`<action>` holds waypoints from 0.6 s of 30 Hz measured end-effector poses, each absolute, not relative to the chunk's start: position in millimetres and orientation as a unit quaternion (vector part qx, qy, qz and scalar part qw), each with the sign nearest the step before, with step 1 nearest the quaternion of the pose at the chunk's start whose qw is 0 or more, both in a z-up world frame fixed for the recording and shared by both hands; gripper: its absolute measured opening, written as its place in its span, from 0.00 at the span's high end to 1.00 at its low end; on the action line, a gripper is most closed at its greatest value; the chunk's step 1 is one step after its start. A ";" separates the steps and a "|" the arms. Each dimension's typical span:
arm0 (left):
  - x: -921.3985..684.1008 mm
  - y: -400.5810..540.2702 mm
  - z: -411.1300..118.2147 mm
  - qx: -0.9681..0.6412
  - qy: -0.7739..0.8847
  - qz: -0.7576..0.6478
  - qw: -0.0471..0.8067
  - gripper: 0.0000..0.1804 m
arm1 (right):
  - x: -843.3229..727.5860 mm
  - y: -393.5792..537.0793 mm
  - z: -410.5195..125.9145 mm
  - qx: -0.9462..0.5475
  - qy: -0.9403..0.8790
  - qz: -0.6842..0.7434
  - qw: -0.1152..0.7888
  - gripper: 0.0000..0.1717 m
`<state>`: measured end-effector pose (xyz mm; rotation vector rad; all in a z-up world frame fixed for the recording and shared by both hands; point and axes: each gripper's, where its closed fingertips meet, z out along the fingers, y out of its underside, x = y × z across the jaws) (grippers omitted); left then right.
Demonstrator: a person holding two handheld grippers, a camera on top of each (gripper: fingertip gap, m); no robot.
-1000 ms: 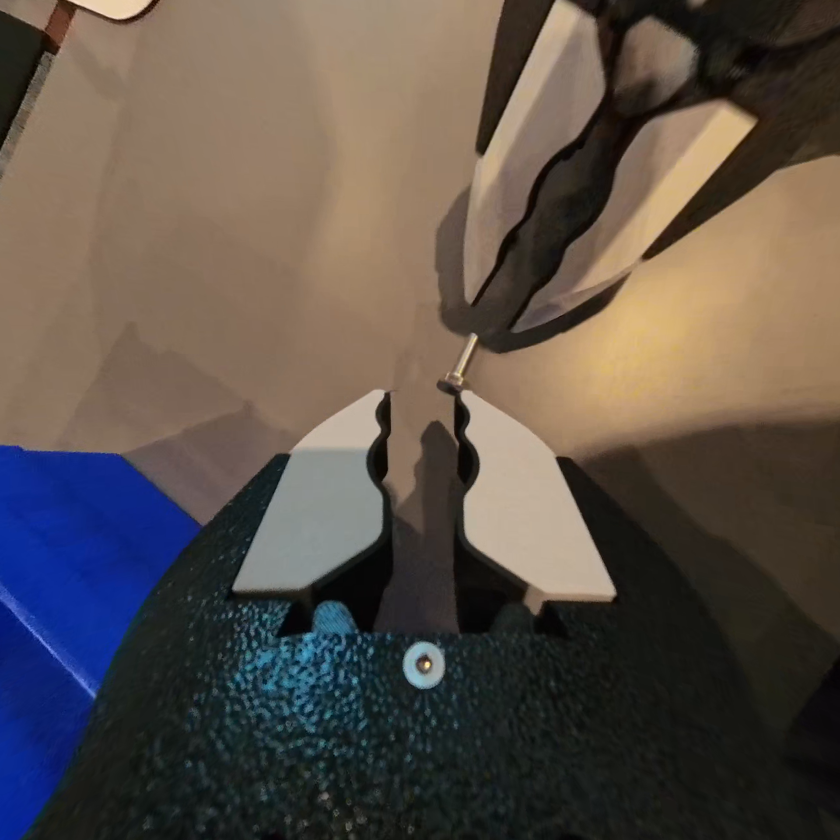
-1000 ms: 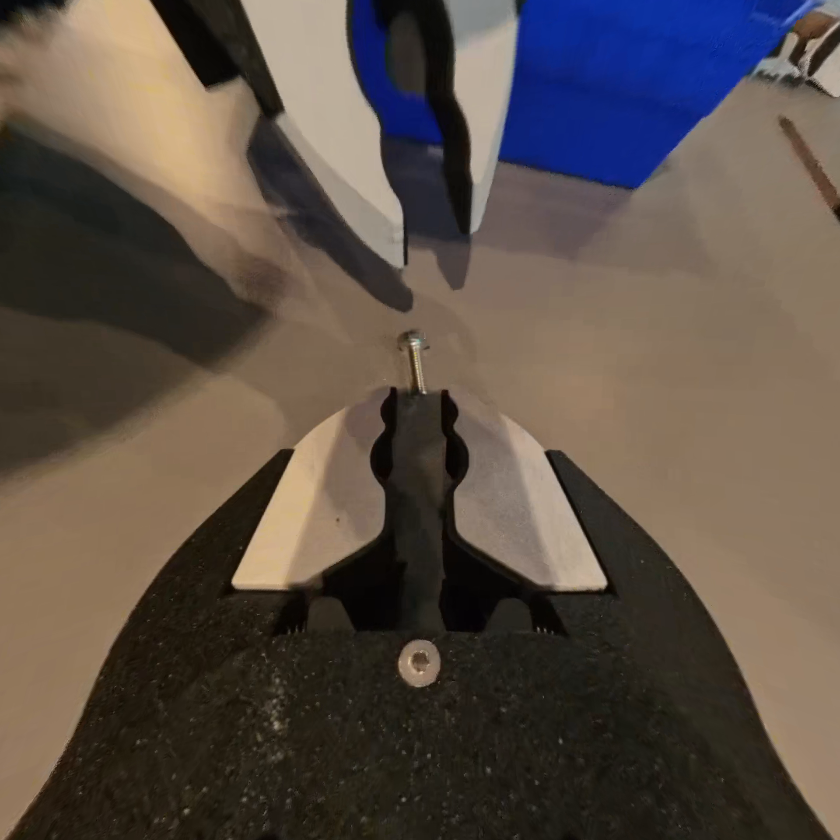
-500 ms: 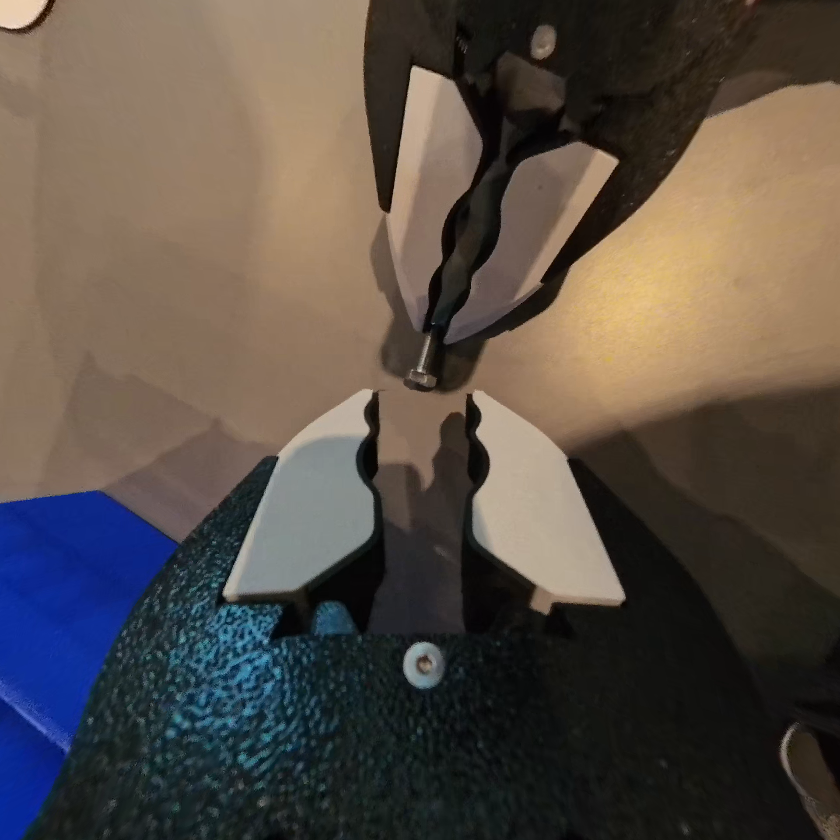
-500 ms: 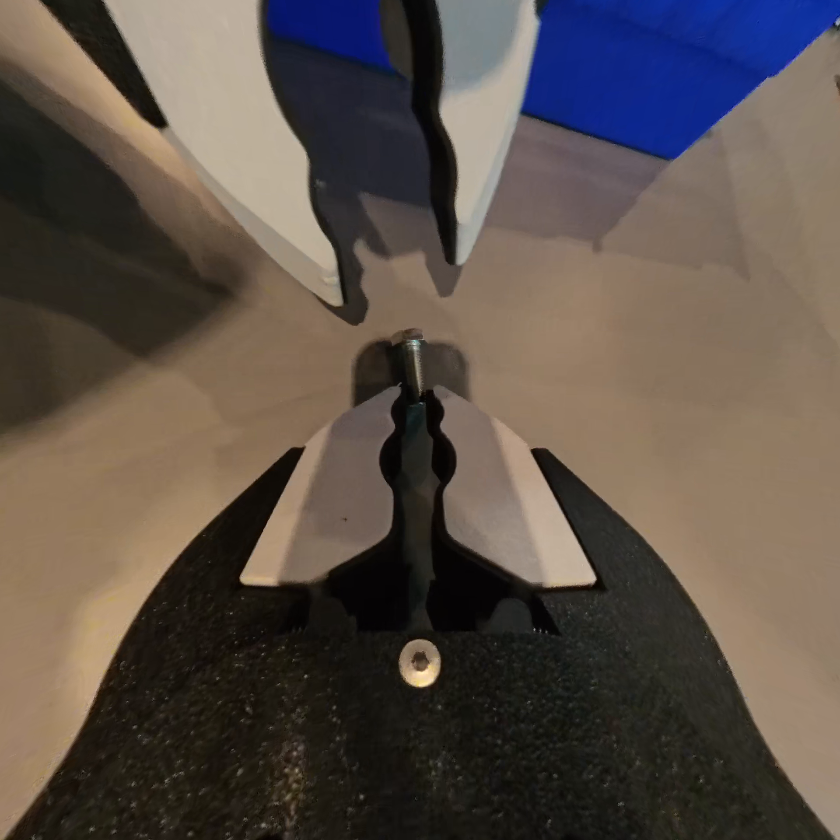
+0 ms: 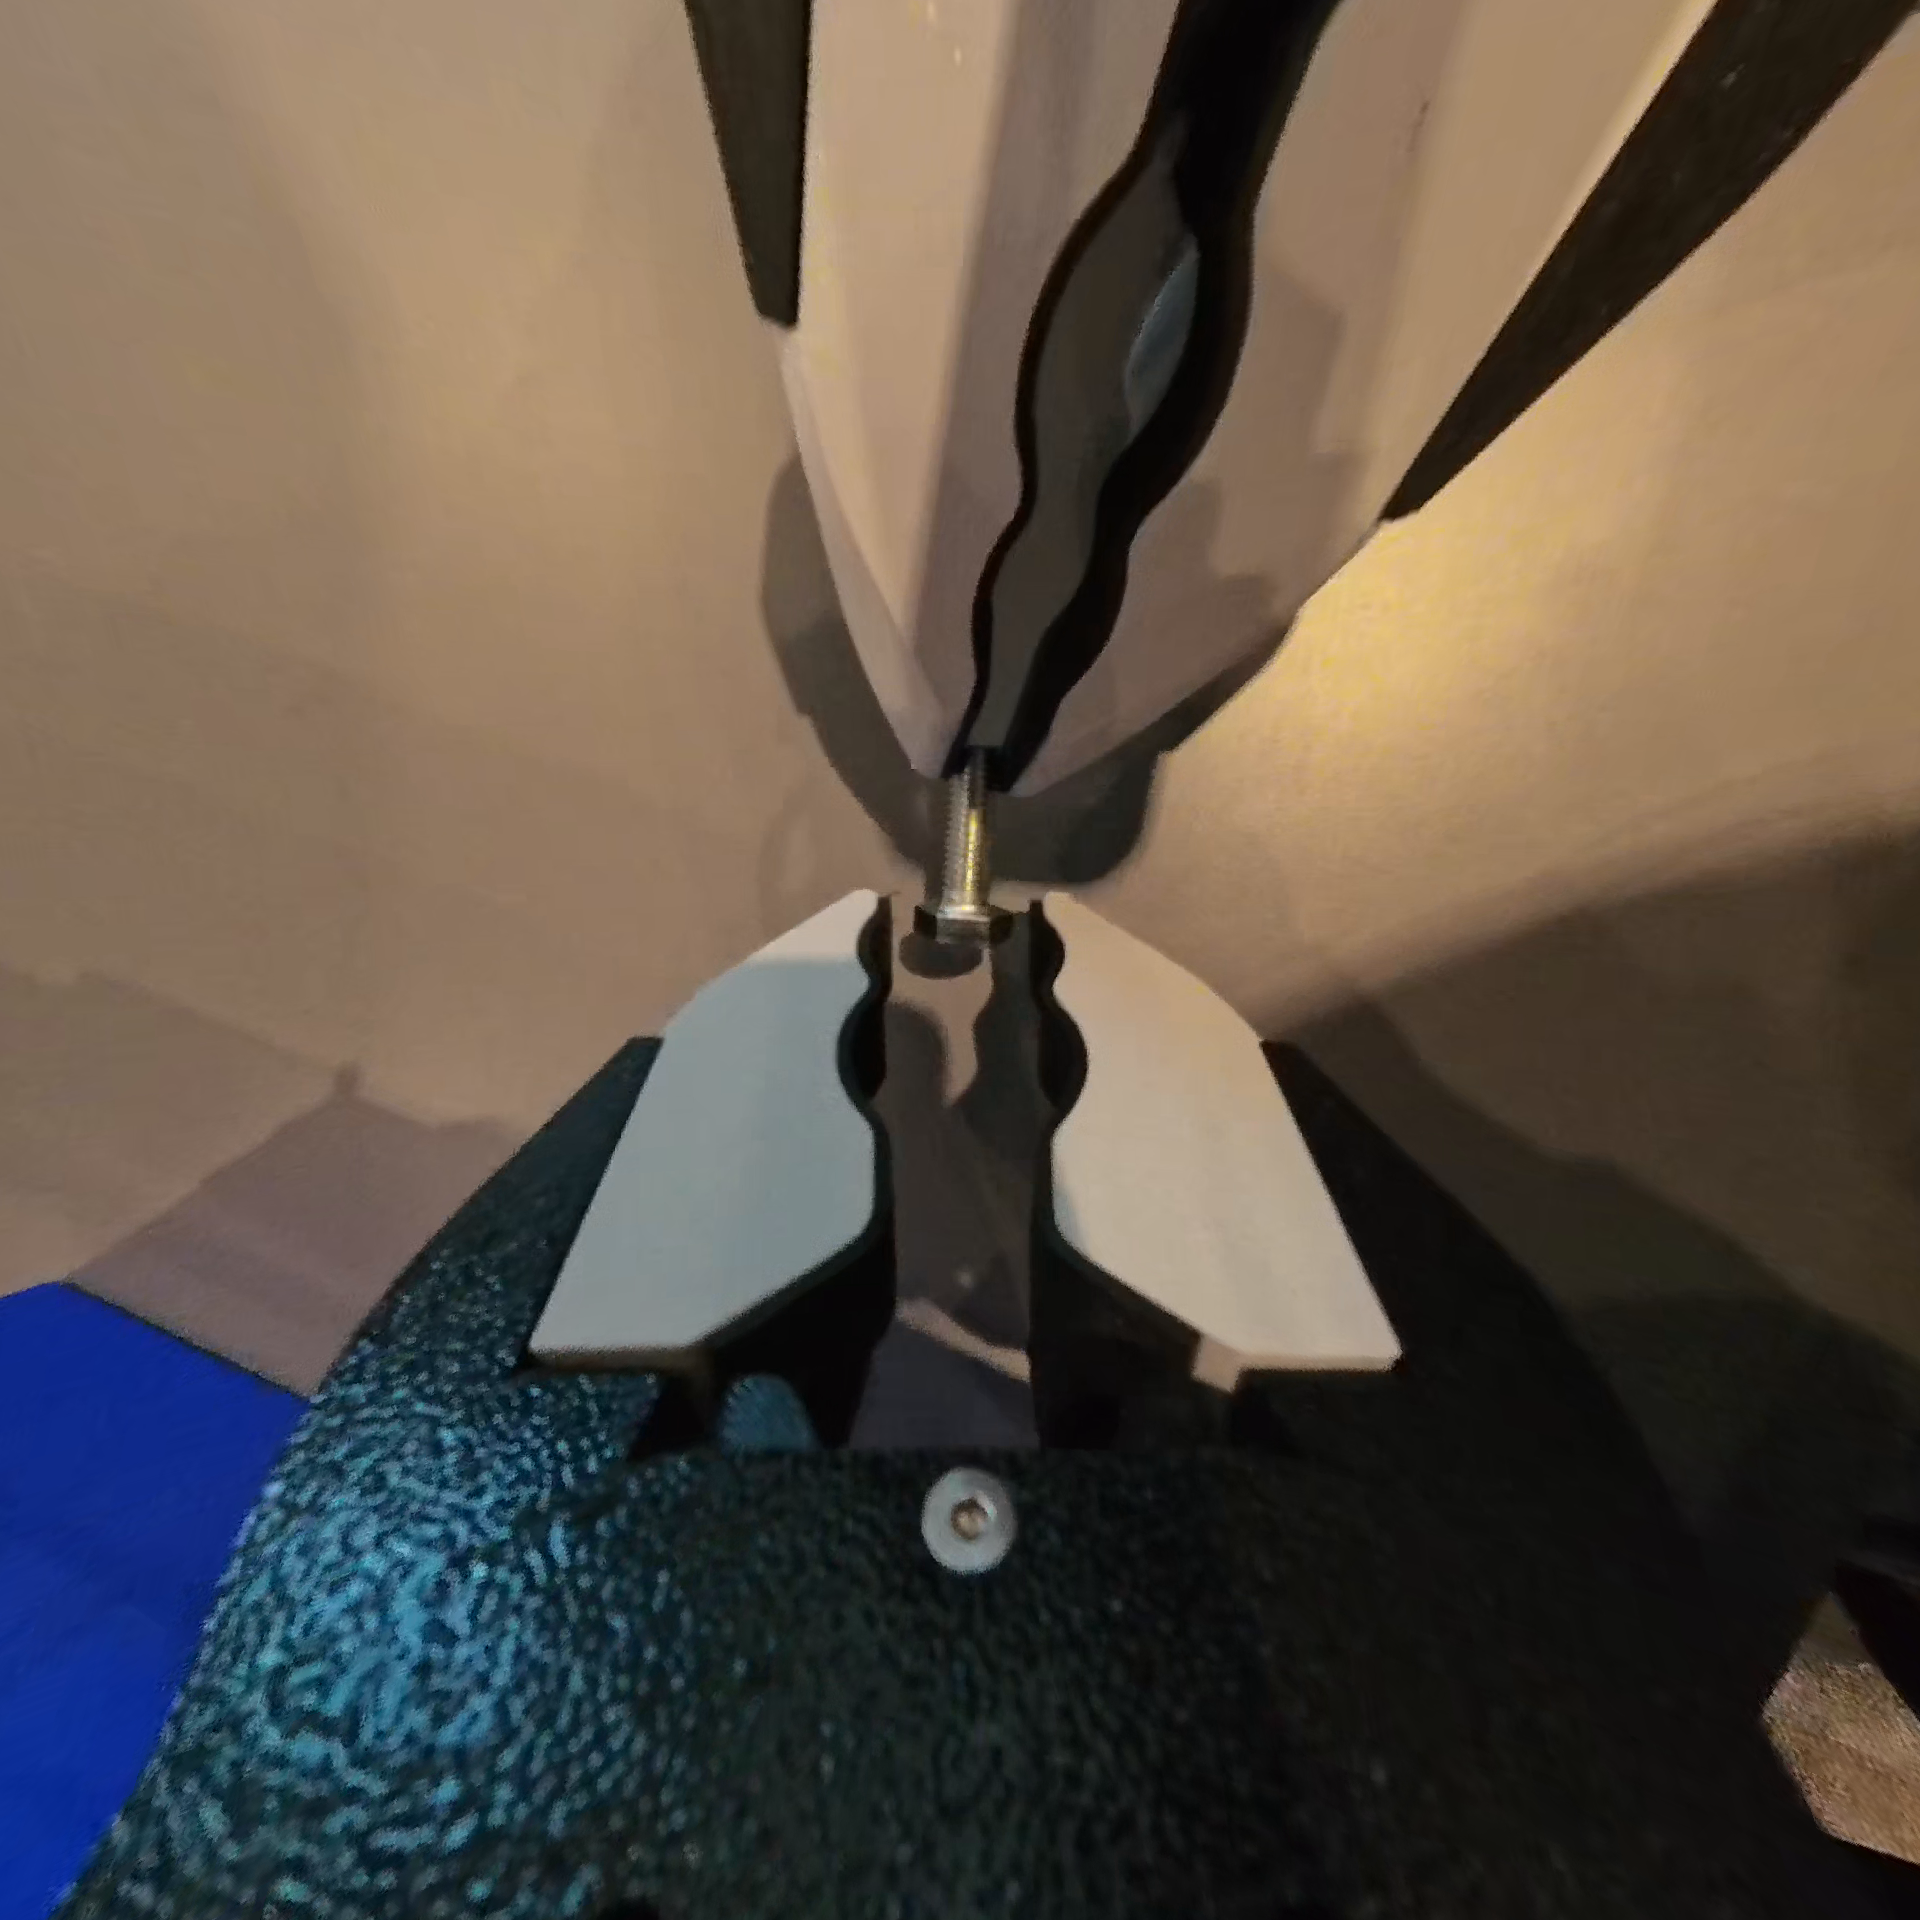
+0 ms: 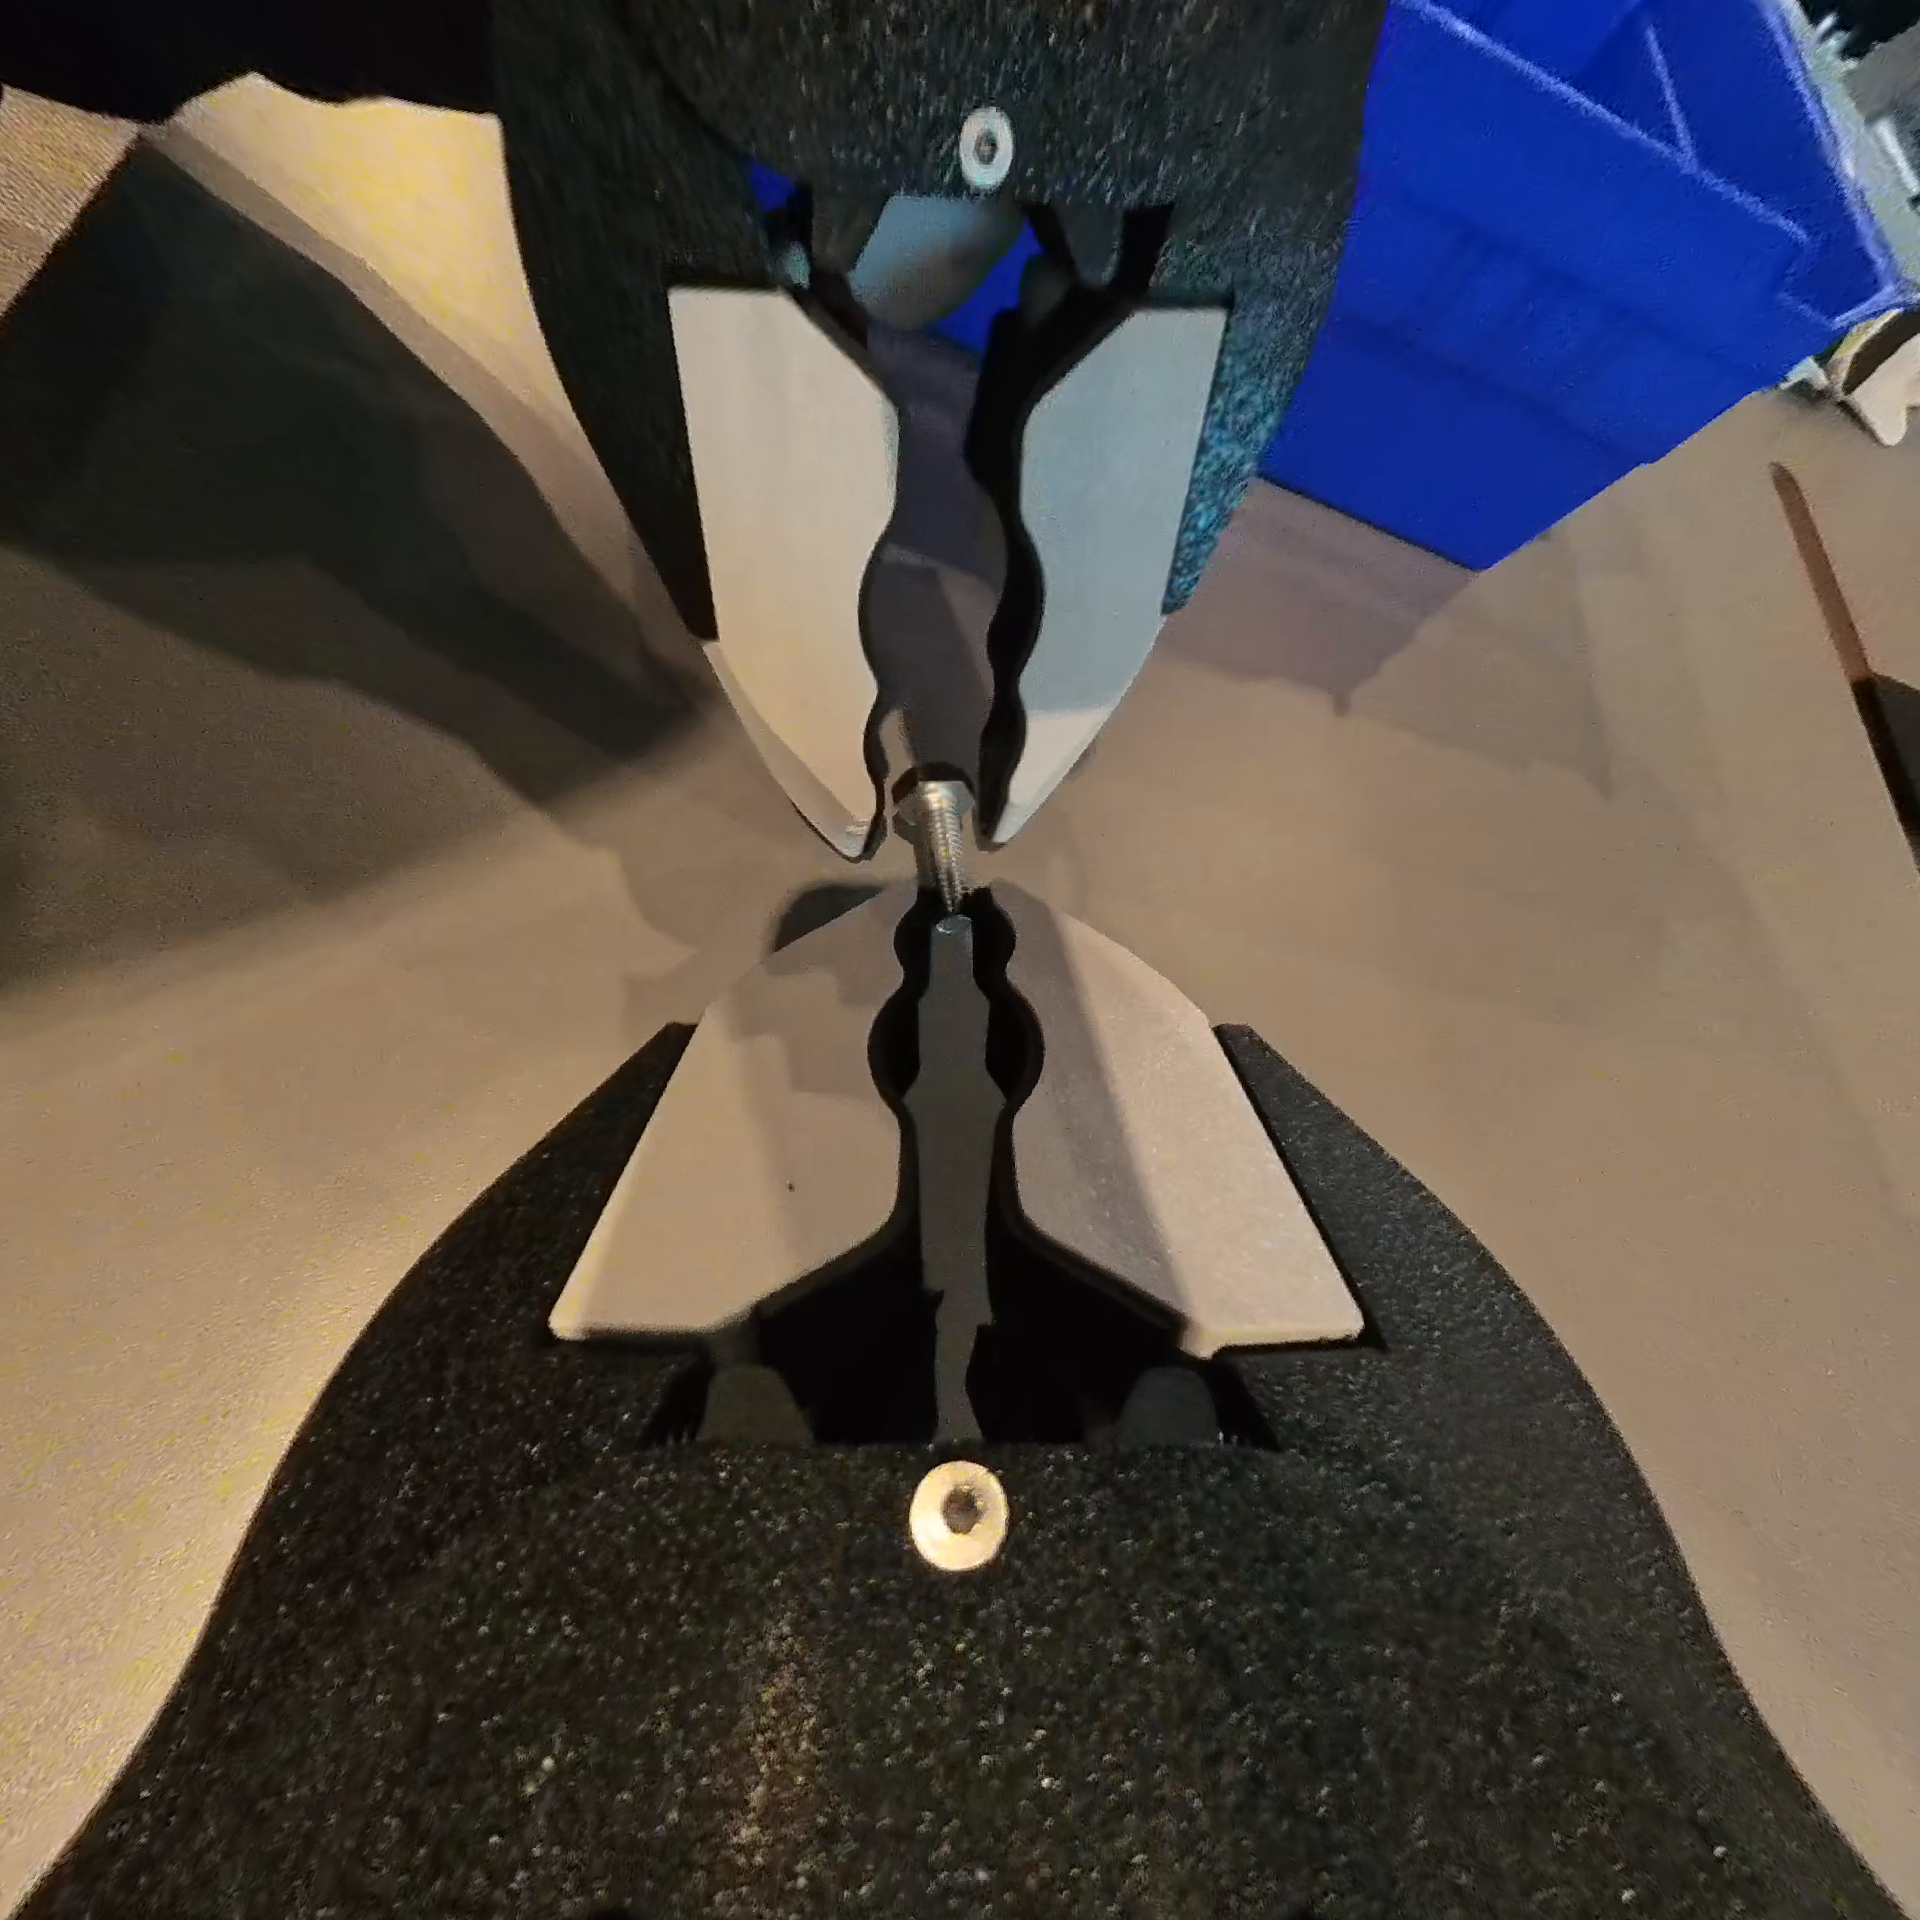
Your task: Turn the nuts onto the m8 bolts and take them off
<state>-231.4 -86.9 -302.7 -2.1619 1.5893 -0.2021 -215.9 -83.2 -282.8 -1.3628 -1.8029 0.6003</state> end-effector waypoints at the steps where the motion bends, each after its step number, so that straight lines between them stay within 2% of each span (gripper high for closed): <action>1: -231.1 -87.3 -303.4 -0.782 0.578 -0.072 0.223 0.89 | -215.6 -83.7 -281.3 -0.536 -0.708 0.241 0.392 0.96; 4: -227.6 -85.1 -301.2 -0.768 0.587 -0.065 0.246 0.91 | -212.5 -82.7 -277.2 -0.536 -0.702 0.245 0.400 0.96; 7: -220.1 -78.2 -290.1 -0.752 0.577 -0.078 0.308 0.91 | -209.7 -80.0 -258.8 -0.531 -0.667 0.284 0.439 0.95; 9: -206.2 -78.8 -273.7 -0.729 0.561 -0.135 0.369 0.91 | -208.2 -83.9 -238.0 -0.521 -0.630 0.355 0.454 0.88; 13: -184.9 -84.7 -235.7 -0.669 0.515 -0.249 0.474 0.91 | -202.3 -91.2 -211.4 -0.480 -0.593 0.434 0.478 0.91; 18: -176.2 -88.3 -215.6 -0.629 0.486 -0.311 0.521 0.91 | -197.6 -96.7 -191.9 -0.450 -0.559 0.495 0.490 0.92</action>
